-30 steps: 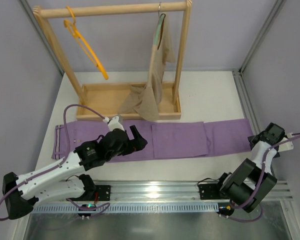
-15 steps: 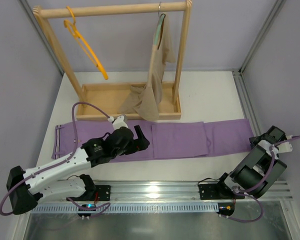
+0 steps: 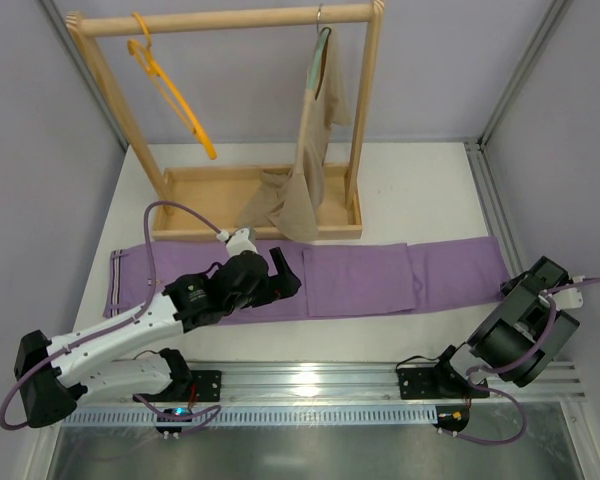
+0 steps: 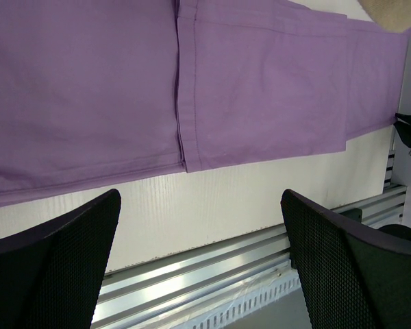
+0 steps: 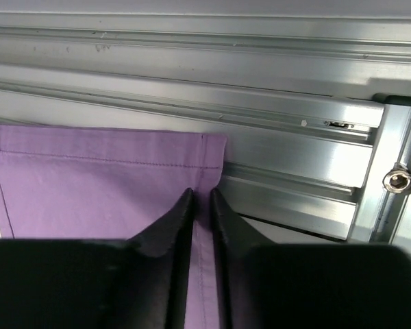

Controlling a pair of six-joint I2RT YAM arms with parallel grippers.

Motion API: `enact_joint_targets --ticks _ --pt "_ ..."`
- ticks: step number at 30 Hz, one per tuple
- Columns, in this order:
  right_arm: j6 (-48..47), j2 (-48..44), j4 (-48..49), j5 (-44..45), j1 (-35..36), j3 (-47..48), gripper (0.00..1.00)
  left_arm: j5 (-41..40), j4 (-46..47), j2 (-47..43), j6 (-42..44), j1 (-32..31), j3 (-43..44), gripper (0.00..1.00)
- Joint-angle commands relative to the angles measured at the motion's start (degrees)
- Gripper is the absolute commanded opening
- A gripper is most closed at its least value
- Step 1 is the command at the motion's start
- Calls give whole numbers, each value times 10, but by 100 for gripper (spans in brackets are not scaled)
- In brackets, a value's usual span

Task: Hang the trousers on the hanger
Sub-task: Fold the trousers

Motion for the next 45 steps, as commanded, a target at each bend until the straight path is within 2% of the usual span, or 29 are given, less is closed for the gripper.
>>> enact_joint_targets --ticks 1,3,7,12,16,17,19,20,21,22,23,26,27,29,30,33,34,36,38,40,41,43,45 --pt "12 13 9 -15 0 5 17 -13 2 -9 8 -1 18 100" --pt "2 7 11 -21 0 6 4 -17 0 -12 8 -1 16 100" --pt "-23 -41 3 -16 0 0 4 -41 -4 -30 16 -1 14 100" --pt "-71 -155 -88 23 43 39 4 -60 -24 -48 33 23 11 100" --pt "-97 -261 -170 89 183 72 4 -29 -5 -55 48 71 -10 100" --pt "-111 -276 -184 97 260 72 4 -19 0 -56 50 82 -15 100" --pt "-100 -313 -205 126 347 68 4 15 17 -53 54 117 -30 100" --pt "-95 -321 -194 109 424 51 4 27 22 -53 57 128 -36 100" --pt "-89 -328 -187 108 463 43 4 37 32 -52 58 143 -40 100" --pt "-78 -330 -187 112 503 35 4 45 36 -52 58 149 -47 100" --pt "-66 -326 -189 123 583 23 4 55 37 -54 56 153 -50 100" --pt "-15 -307 -179 152 715 -5 4 55 50 -62 53 156 -64 100" --pt "9 -299 -176 184 806 -9 4 57 53 -62 52 156 -67 100" --pt "21 -278 -172 203 871 -7 4 63 54 -63 51 158 -73 100" --pt "33 -257 -171 210 925 -6 4 65 54 -63 52 158 -75 100" --pt "36 -220 -151 183 974 -4 4 68 48 -69 55 158 -79 100" --pt "61 -215 -160 199 1005 -1 4 66 46 -71 57 158 -81 100" --pt "63 -212 -162 203 1024 -1 11 57 39 -81 60 158 -85 100" --pt "62 -219 -161 198 1031 3 28 51 33 -91 62 158 -88 100" --pt "46 -238 -158 194 1032 9 36 48 29 -97 63 158 -93 100" --pt "15 -241 -155 195 1032 19 44 48 28 -99 62 157 -95 100" --pt "-6 -228 -182 238 1031 52 52 49 28 -105 62 158 -100 100" --pt "-29 -200 -210 261 1026 79 52 50 28 -107 61 159 -101 100"
